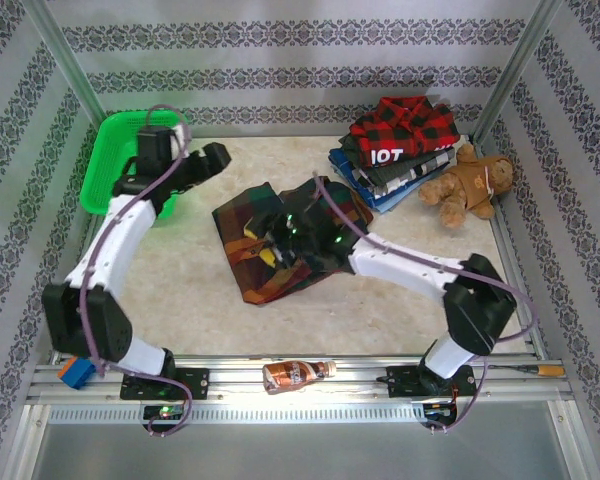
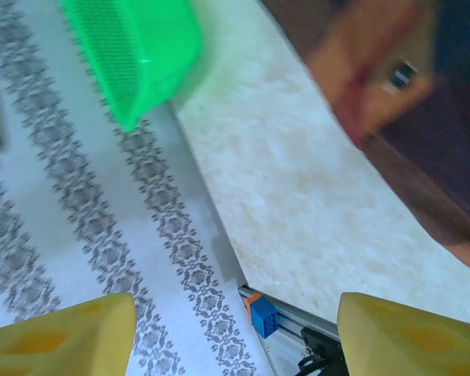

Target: Fold and stack the long sleeve shirts

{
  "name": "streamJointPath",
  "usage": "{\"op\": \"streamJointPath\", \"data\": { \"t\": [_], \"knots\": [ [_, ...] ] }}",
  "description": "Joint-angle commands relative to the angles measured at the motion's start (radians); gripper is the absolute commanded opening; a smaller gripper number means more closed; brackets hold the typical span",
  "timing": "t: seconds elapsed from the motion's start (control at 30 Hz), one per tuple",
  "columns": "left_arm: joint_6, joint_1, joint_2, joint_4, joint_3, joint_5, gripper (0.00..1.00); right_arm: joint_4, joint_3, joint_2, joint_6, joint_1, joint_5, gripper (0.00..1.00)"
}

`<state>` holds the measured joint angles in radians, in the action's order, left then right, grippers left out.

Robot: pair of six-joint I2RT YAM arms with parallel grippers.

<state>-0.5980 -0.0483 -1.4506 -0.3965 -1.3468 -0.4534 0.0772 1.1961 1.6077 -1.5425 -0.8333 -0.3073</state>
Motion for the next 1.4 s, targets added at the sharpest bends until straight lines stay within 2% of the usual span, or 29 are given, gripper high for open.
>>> {"op": "streamJointPath", "data": {
  "t": [0.0,0.07,0.17,0.2,0.33,0.47,0.6,0.83,1.07,1.2,1.37],
  "knots": [
    [-0.083,0.026,0.106,-0.199,0.193,-0.104,0.85,0.338,0.191,0.027,0.486,0.111,-0.139,0.69],
    [-0.142,0.027,0.17,-0.135,0.333,-0.13,0.83,0.555,0.364,0.113,0.748,0.144,-0.147,0.67],
    [-0.241,0.024,0.235,-0.005,0.512,-0.154,0.8,0.729,0.49,0.224,0.983,0.183,-0.137,0.62],
    [-0.263,0.022,0.252,0.034,0.553,-0.149,0.79,0.774,0.52,0.257,1.041,0.191,-0.099,0.55],
    [-0.374,0.011,0.255,0.255,0.695,-0.161,0.73,0.811,0.563,0.363,1.155,0.217,-0.09,0.28],
    [-0.408,-0.035,0.186,0.357,0.744,-0.128,0.69,0.783,0.566,0.434,1.169,0.245,-0.12,0.17],
    [-0.46,-0.049,0.138,0.475,0.796,-0.089,0.68,0.765,0.565,0.462,1.179,0.249,-0.131,0.17],
    [-0.46,-0.072,0.04,0.466,0.755,-0.03,0.66,0.76,0.56,0.485,1.188,0.264,-0.14,0.16],
    [-0.482,-0.115,-0.084,0.563,0.713,-0.006,0.64,0.75,0.546,0.492,1.186,0.296,-0.144,0.16],
    [-0.458,-0.134,-0.149,0.554,0.66,-0.003,0.53,0.744,0.546,0.513,1.186,0.313,-0.156,0.14],
    [-0.413,-0.136,-0.157,0.455,0.617,0.023,0.3,0.721,0.55,0.553,1.168,0.313,-0.157,0.12]
  ]
}}
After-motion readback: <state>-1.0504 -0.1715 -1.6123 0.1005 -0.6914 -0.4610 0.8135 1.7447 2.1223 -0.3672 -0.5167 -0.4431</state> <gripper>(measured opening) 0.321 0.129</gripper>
